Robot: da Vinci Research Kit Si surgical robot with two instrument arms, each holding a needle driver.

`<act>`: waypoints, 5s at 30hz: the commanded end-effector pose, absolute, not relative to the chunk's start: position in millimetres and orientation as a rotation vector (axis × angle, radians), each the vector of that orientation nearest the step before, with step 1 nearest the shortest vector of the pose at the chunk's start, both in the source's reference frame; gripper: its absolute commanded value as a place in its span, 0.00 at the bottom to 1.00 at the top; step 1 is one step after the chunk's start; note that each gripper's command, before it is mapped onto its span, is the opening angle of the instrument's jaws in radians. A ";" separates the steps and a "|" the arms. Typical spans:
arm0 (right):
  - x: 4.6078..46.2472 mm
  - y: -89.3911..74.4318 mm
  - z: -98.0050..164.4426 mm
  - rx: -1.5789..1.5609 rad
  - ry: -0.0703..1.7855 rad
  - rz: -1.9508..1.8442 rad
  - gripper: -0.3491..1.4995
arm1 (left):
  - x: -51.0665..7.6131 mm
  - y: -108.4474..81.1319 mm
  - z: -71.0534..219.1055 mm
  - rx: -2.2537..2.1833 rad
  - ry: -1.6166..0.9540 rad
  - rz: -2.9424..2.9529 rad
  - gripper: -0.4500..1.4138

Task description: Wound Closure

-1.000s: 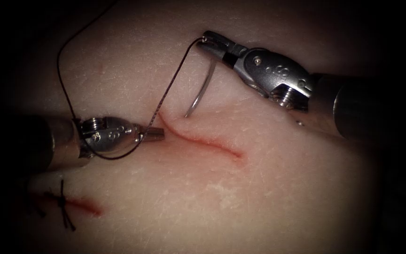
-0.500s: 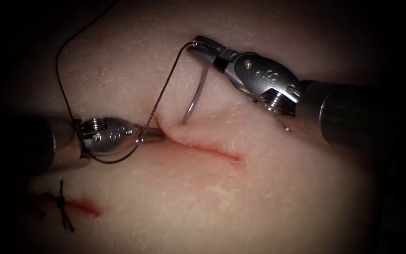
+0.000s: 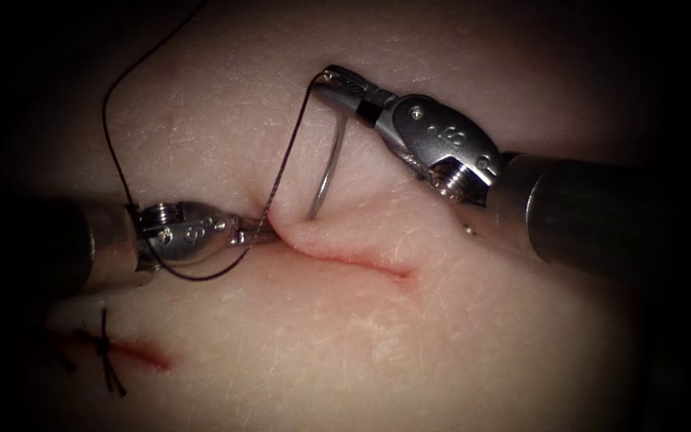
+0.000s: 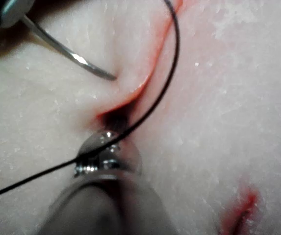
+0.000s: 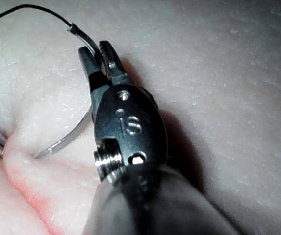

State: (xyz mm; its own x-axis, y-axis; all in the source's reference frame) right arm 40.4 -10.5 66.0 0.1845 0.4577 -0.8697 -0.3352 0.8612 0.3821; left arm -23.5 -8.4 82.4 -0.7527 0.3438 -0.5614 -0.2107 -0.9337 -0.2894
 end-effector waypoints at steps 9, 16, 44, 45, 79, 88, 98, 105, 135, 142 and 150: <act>41.5 -11.9 66.1 0.119 1.261 0.598 0.00 | -24.1 -9.0 83.3 -0.915 -0.304 2.673 0.02; 41.5 -12.5 66.1 0.154 1.252 0.628 0.00 | -24.2 -9.0 83.3 -0.914 -0.303 2.672 0.02; 39.0 -7.1 66.3 -0.307 1.089 0.309 0.00 | -24.6 -10.3 81.9 -0.916 -0.314 2.664 0.04; 39.2 -7.3 66.5 -0.328 1.065 0.278 0.00 | -24.6 -10.6 81.7 -0.918 -0.317 2.663 0.04; 43.1 -17.6 66.7 -0.266 1.019 0.220 0.00 | -24.7 -10.5 80.2 -0.918 -0.318 2.677 0.04; 43.3 -18.9 67.0 -0.252 1.026 0.223 0.00 | -25.0 -10.5 80.2 -0.918 -0.315 2.681 0.03; 43.6 -20.0 67.8 -0.222 1.025 0.231 0.00 | -25.0 -10.4 80.3 -0.921 -0.312 2.679 0.03; 43.7 -20.4 67.6 -0.210 1.031 0.249 0.00 | -25.0 -10.3 80.3 -0.921 -0.312 2.679 0.03; 40.1 -11.4 64.2 -0.005 1.082 0.519 0.00 | -24.7 -10.9 79.7 -0.925 -0.315 2.685 0.02; 39.9 -10.6 64.7 0.235 1.133 0.695 0.00 | -24.6 -10.9 79.7 -0.926 -0.315 2.686 0.02; 39.7 -10.4 64.8 0.337 1.195 0.825 0.00 | -24.4 -10.9 79.7 -0.927 -0.316 2.686 0.01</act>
